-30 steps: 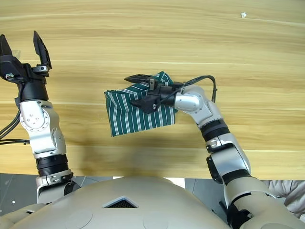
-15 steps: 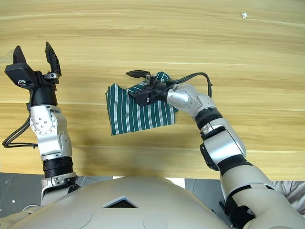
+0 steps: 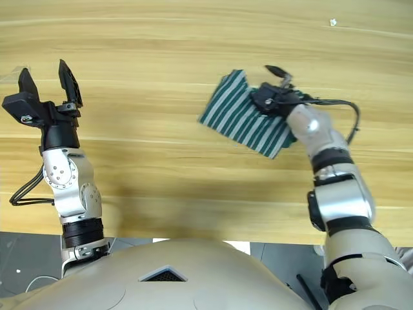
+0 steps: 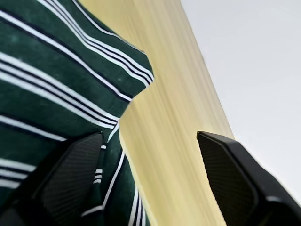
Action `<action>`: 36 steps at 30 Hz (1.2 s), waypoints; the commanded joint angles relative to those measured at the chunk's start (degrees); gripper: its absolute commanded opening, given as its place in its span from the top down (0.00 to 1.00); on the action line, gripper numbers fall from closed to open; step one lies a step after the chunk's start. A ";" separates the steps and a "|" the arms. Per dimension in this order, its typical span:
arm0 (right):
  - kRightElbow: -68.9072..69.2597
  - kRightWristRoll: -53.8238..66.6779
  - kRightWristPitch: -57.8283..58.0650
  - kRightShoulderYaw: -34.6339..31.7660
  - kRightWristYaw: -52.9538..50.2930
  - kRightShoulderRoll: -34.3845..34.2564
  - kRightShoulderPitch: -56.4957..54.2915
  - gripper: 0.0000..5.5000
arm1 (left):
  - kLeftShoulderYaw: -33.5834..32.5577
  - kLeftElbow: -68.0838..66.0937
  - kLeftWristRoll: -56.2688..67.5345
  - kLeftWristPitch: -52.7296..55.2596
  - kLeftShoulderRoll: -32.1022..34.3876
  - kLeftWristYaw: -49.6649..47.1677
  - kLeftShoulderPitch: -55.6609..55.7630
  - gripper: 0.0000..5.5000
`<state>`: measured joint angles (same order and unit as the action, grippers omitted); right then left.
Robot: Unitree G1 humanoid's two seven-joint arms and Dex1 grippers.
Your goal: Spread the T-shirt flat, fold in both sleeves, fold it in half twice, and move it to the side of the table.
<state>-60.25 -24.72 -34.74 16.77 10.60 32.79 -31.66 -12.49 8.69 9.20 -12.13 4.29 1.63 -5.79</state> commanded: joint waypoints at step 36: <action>31.63 24.13 -8.81 -12.31 -11.00 -26.52 18.57 0.32 | 13.45 -12.04 -11.14 -11.87 -2.65 2.48 4.65 0.30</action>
<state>-26.52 0.66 -42.78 4.29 -1.66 6.35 -12.41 0.62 -4.09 -1.33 -23.54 2.06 4.86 0.07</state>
